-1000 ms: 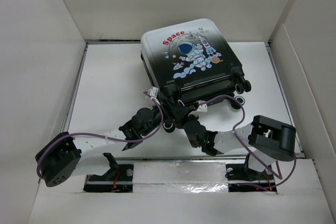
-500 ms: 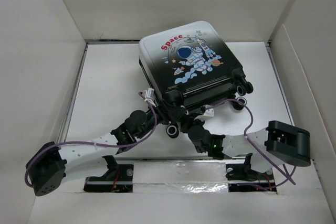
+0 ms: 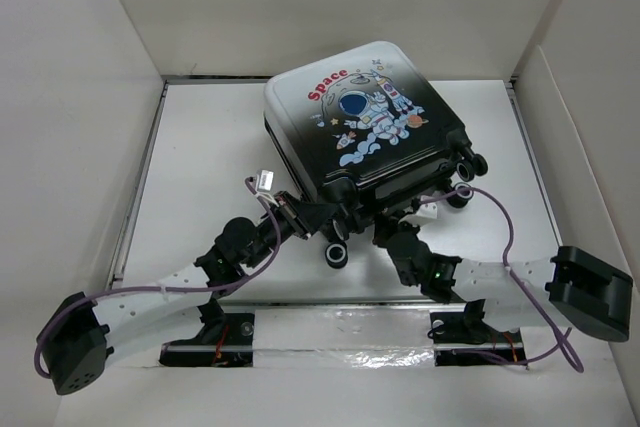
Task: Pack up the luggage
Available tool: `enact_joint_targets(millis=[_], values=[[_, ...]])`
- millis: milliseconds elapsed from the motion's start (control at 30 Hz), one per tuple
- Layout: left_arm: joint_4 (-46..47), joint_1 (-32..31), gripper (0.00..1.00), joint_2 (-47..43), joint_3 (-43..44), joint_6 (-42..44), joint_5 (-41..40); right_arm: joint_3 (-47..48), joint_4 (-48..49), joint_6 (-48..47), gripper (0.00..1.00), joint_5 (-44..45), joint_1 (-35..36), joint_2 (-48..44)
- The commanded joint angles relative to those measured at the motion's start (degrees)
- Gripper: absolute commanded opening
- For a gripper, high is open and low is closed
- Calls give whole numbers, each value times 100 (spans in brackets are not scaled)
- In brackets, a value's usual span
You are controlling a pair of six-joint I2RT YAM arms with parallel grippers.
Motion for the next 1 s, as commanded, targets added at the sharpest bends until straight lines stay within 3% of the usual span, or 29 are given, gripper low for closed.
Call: enact_joint_targets(millis=[0, 100, 333, 433, 467, 533, 667, 800, 900, 933, 967], values=[[766, -47, 0, 109, 237, -15, 241, 87, 580, -590, 0, -235, 170, 237], [871, -275, 0, 426, 421, 64, 241, 376, 1081, -941, 0, -780, 635, 782], [759, -346, 0, 945, 852, 275, 461, 1668, 1239, -1293, 0, -790, 2323, 2083], [652, -65, 0, 892, 1019, 241, 742, 1573, 2597, -1451, 0, -1246, 2324, 2643], [635, -12, 0, 883, 1037, 197, 812, 1494, 3664, -1713, 0, -1447, 2324, 2838], [573, 50, 0, 909, 1099, 135, 935, 1564, 4670, -1759, 0, -1642, 2080, 3355], [573, 129, 0, 927, 1072, 64, 971, 1687, 6017, -1585, 0, -2088, 1606, 3893], [275, 664, 0, 708, 1064, 64, 1120, 1661, 6504, -1022, 0, -2916, 981, 4070], [-451, 1296, 0, 182, 1064, 196, 1024, 1608, 6269, -785, 0, -3294, 586, 3957], [-673, 1481, 4, -229, 1020, 231, 919, 1591, 6172, -723, 0, -3364, 480, 3895], [-858, 1822, 22, -494, 950, 292, 814, 1590, 5971, -635, 0, -3548, 365, 3842]])
